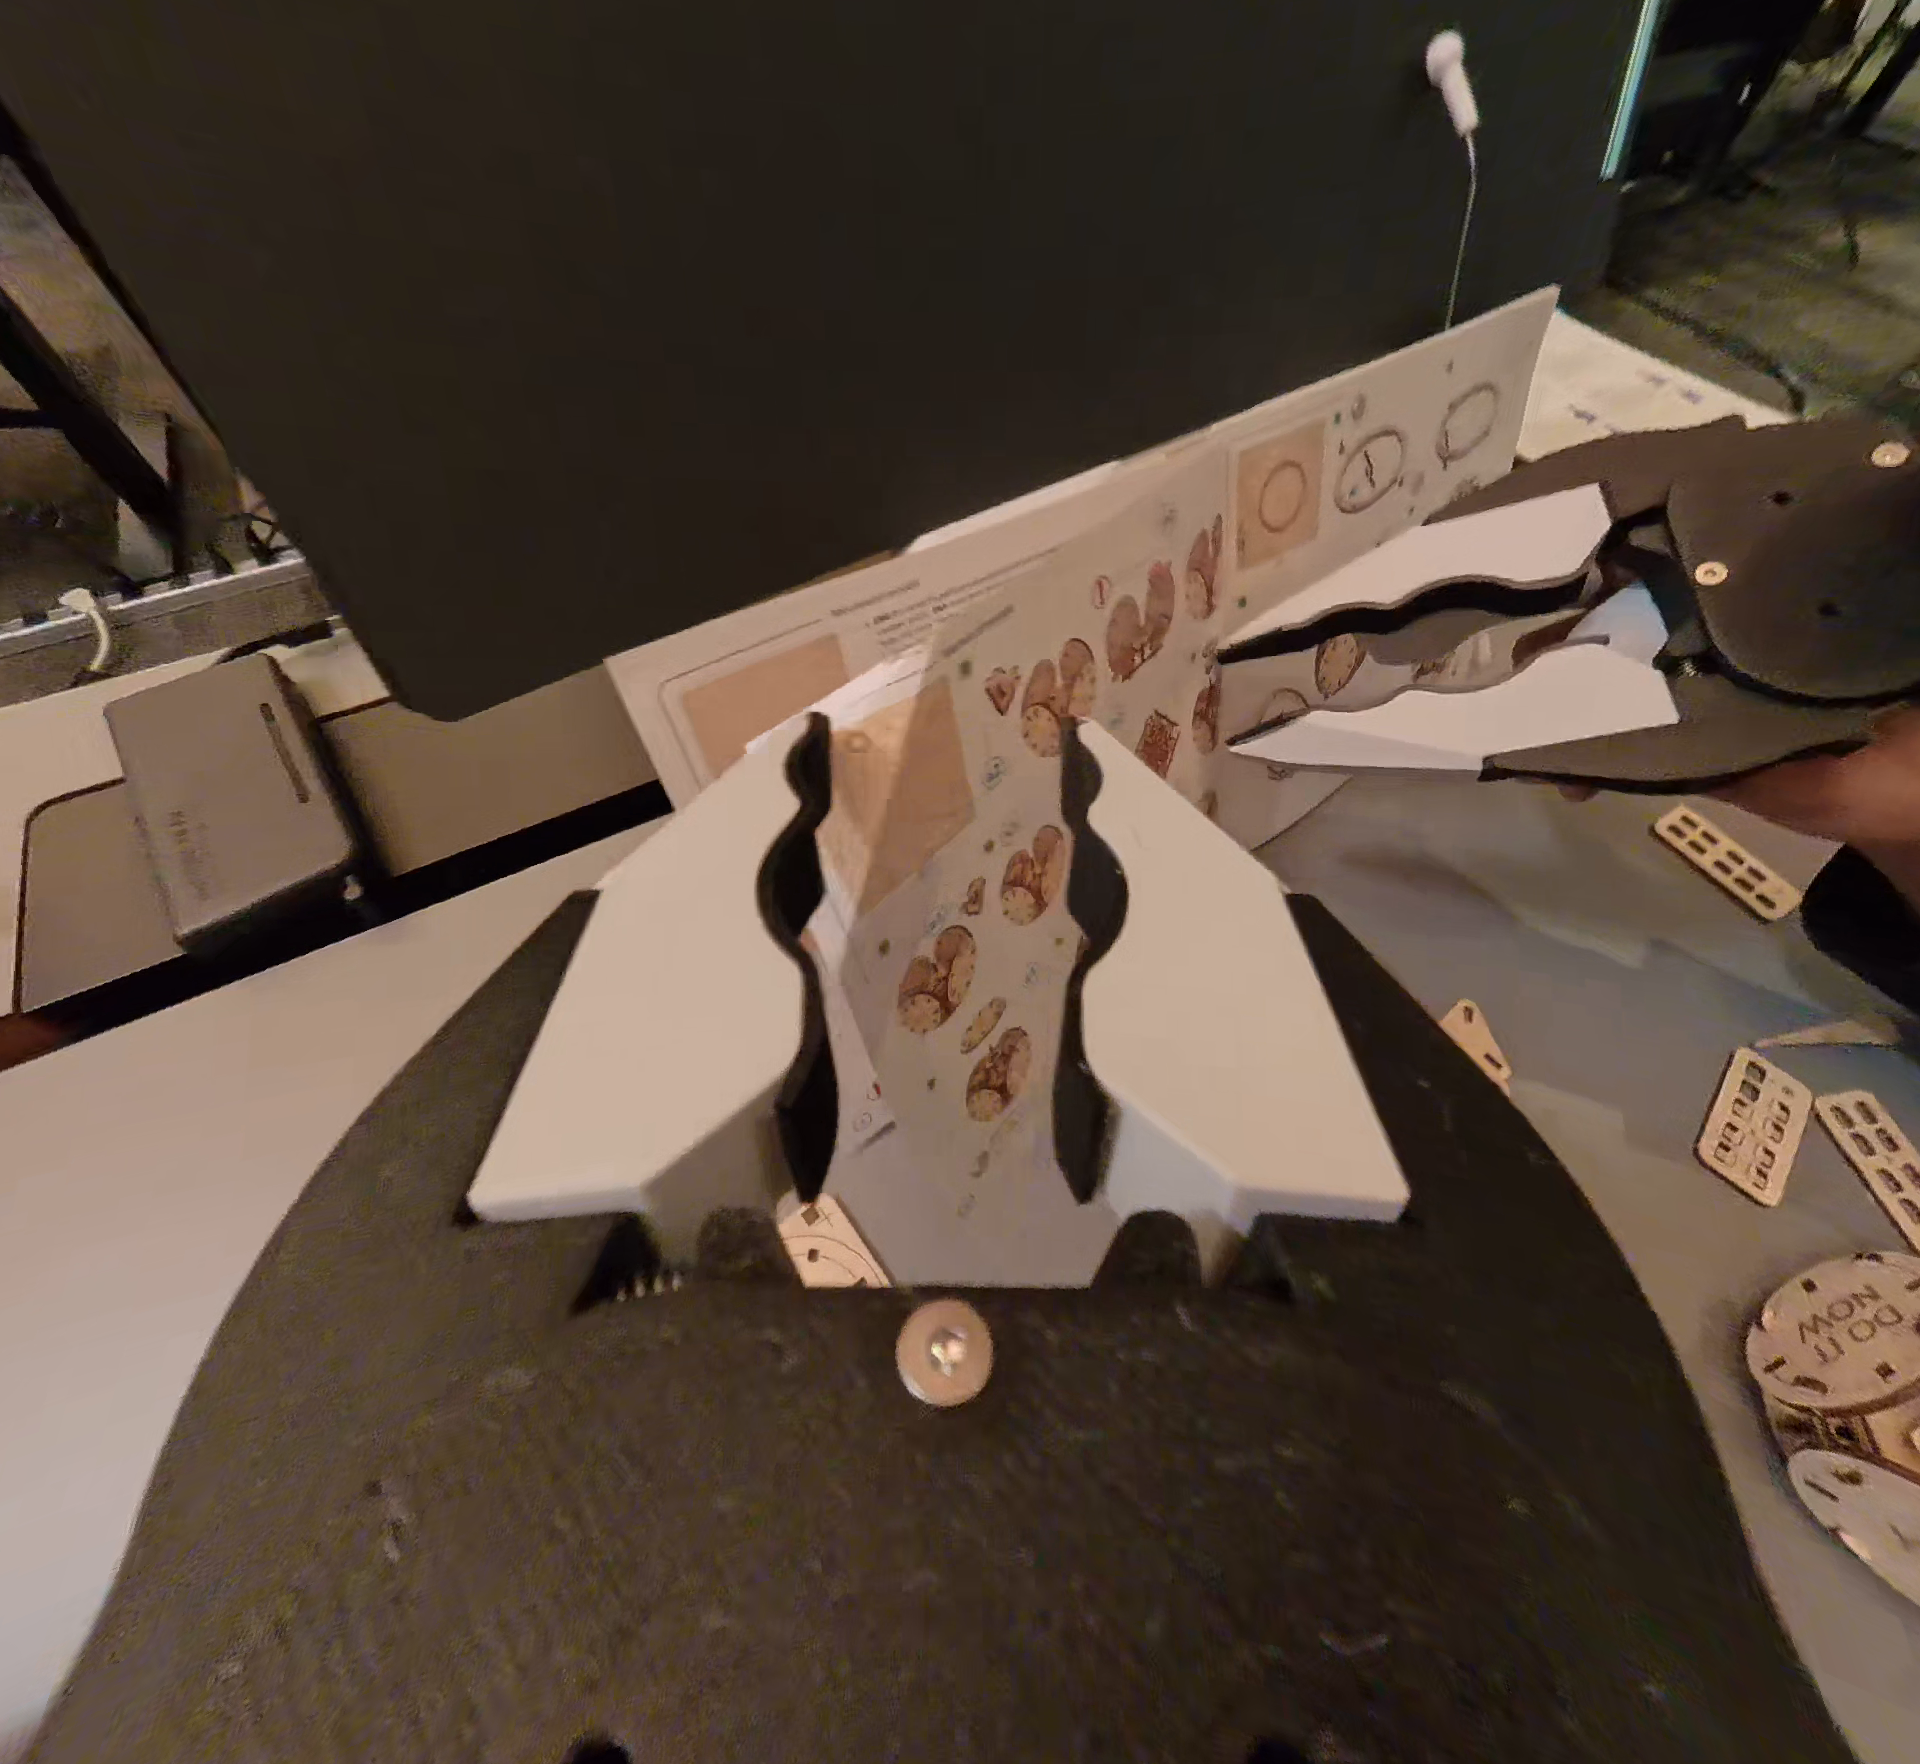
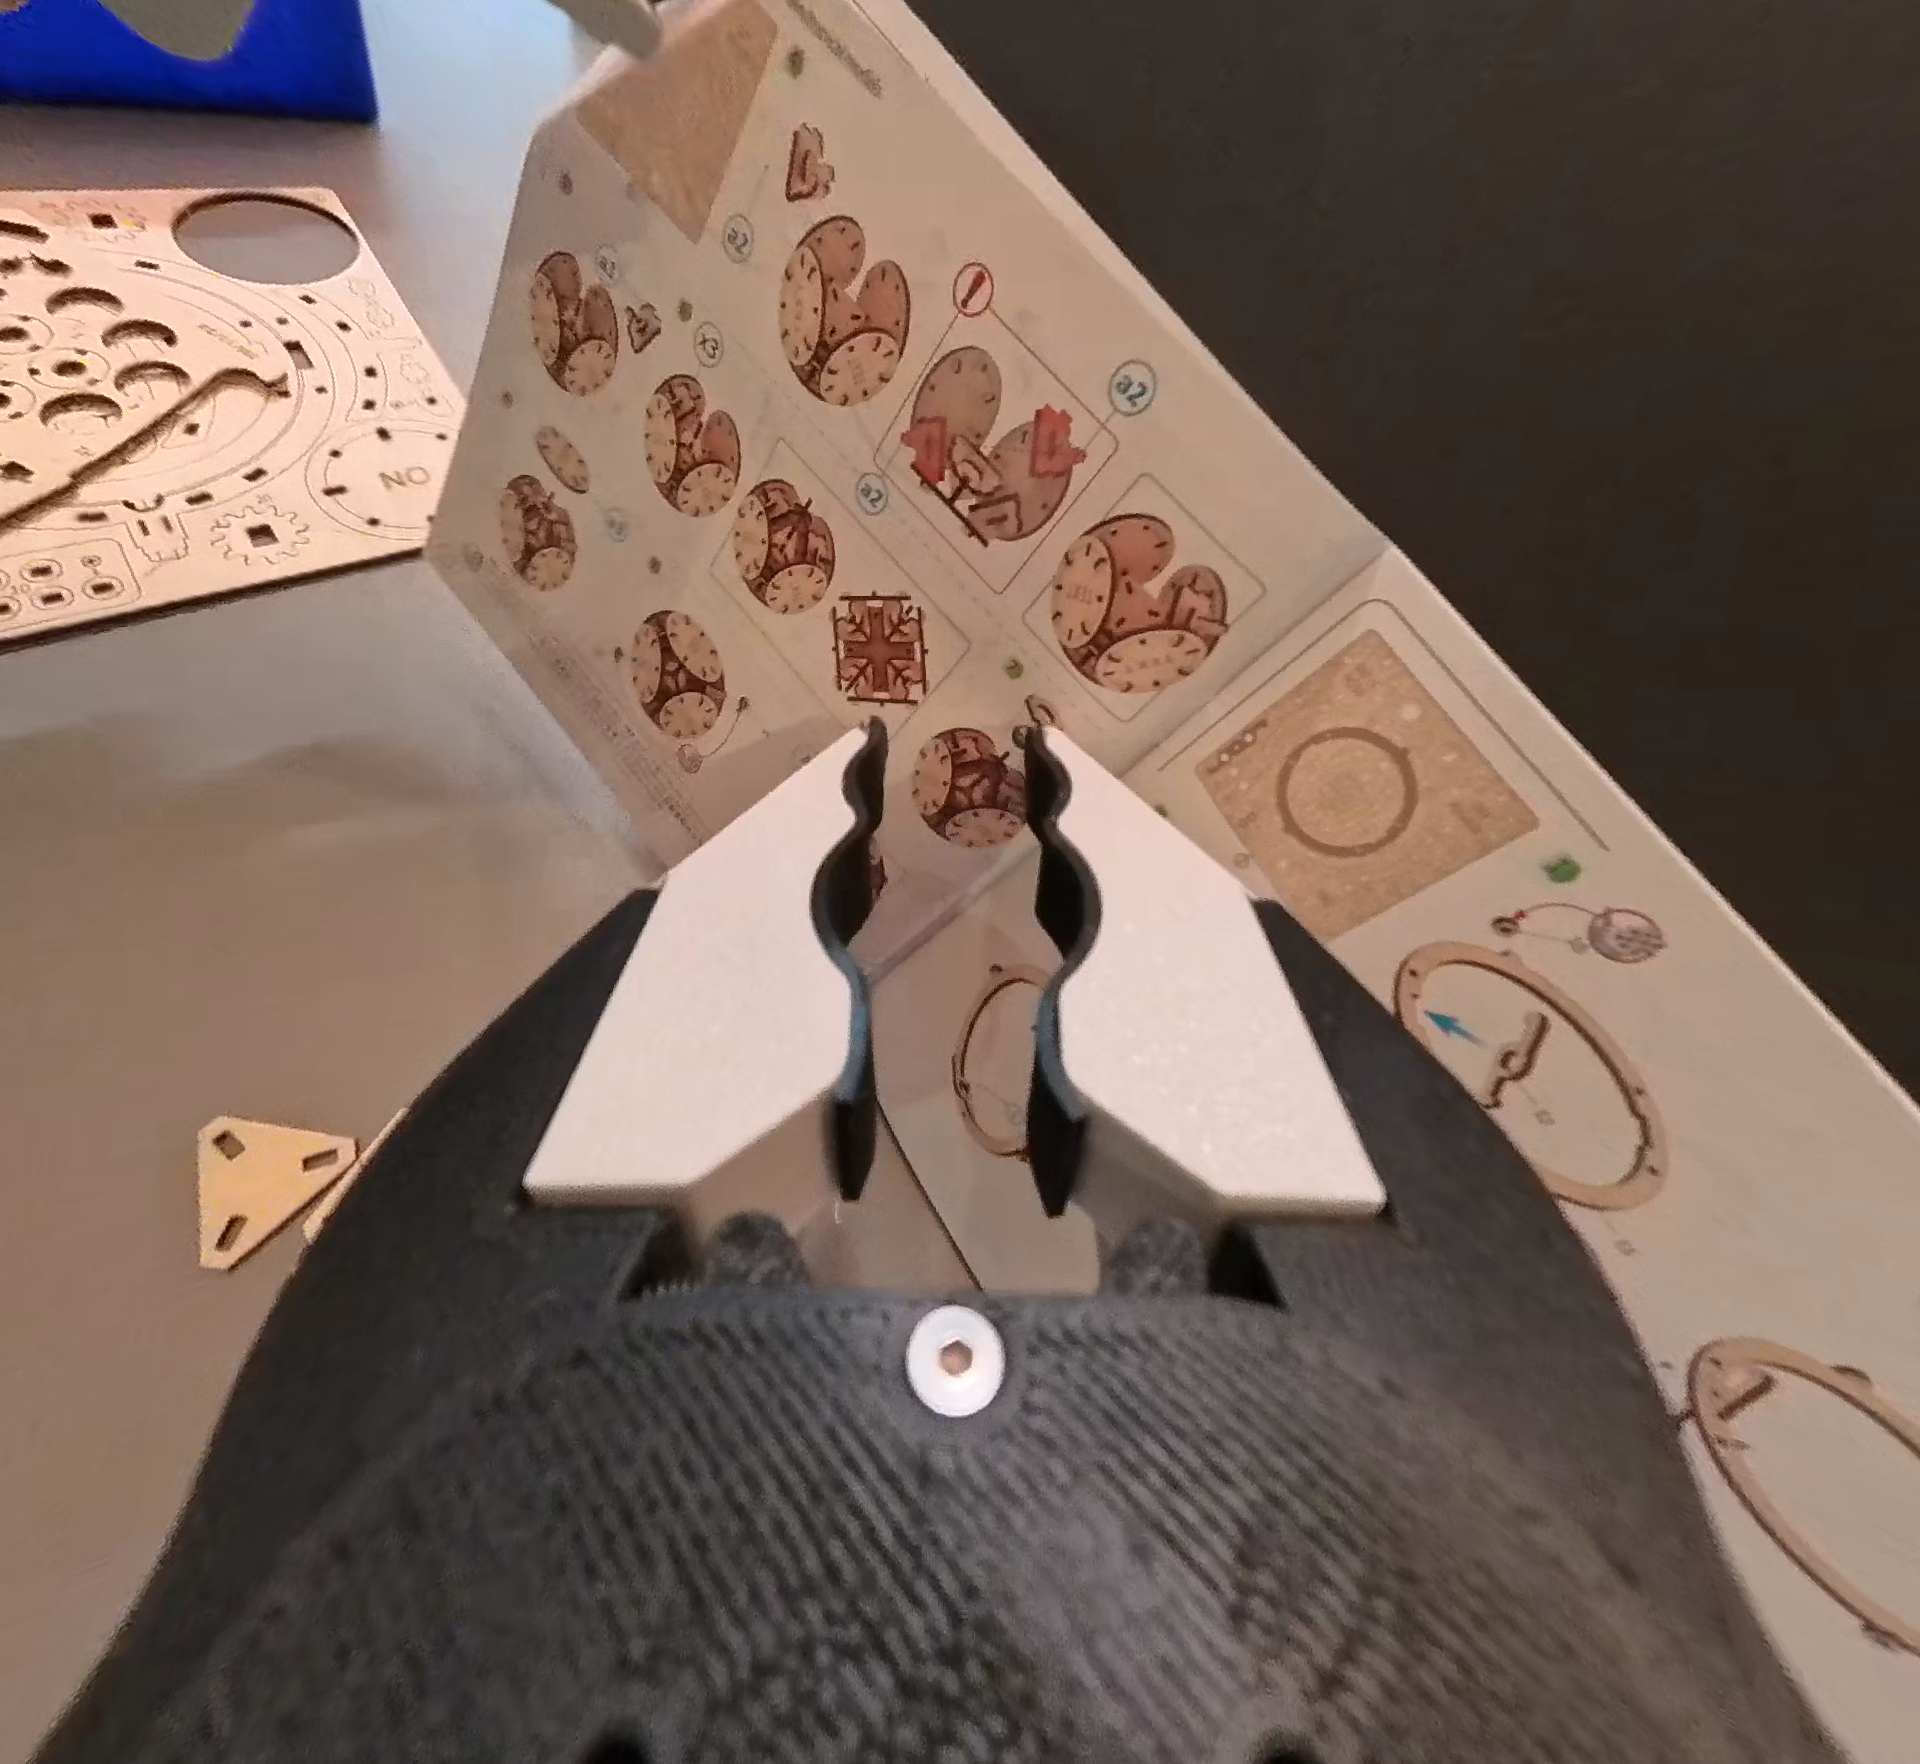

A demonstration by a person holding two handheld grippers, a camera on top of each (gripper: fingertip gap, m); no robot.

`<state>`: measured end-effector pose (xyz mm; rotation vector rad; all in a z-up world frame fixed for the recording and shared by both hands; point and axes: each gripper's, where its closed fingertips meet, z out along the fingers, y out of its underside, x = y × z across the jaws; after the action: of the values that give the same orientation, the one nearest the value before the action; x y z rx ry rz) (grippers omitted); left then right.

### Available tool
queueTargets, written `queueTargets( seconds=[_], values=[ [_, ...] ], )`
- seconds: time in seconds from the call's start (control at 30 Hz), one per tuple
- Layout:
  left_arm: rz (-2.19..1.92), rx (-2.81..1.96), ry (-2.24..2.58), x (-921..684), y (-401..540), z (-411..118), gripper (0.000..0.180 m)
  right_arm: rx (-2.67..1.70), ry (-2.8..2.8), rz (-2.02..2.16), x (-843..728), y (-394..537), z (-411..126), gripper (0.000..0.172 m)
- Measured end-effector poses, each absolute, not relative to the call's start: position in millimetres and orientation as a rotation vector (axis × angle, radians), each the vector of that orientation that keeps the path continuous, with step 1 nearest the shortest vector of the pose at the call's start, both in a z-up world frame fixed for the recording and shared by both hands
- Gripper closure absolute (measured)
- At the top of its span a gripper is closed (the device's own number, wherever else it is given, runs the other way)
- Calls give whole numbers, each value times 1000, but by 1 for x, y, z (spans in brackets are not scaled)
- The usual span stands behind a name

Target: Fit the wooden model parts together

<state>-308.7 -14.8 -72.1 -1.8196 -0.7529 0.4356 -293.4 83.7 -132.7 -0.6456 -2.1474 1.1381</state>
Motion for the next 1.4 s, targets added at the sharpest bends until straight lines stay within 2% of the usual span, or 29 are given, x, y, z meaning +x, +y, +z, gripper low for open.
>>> queueTargets(
  seconds=[0.1,0.27,0.37,0.43,0.63,0.87,1.03,1.17,1.4],
  values=[
    [462,-1798,-779,-315,-29,-69,113,-648,-2148,1140,-294,84,-133,146],
    [263,-1868,-783,-305,-29,-92,112,-642,-2149,1126,-293,84,-133,146],
    [119,-1874,-766,-295,-21,-99,122,-639,-2151,1120,-293,84,-133,145],
    [67,-1818,-750,-292,-17,-91,144,-638,-2149,1121,-293,84,-132,145],
    [11,-1653,-777,-303,-17,-76,170,-644,-2145,1131,-294,85,-132,145],
    [229,-1653,-735,-313,-18,-70,172,-662,-2145,1125,-296,89,-134,145],
    [246,-1633,-755,-316,-23,-68,164,-677,-2144,1096,-298,95,-138,145],
    [230,-1594,-755,-317,-25,-65,180,-694,-2140,1114,-299,98,-138,145],
    [284,-1622,-771,-324,-26,-74,180,-614,-2068,1178,-297,86,-125,149]
  ],
)
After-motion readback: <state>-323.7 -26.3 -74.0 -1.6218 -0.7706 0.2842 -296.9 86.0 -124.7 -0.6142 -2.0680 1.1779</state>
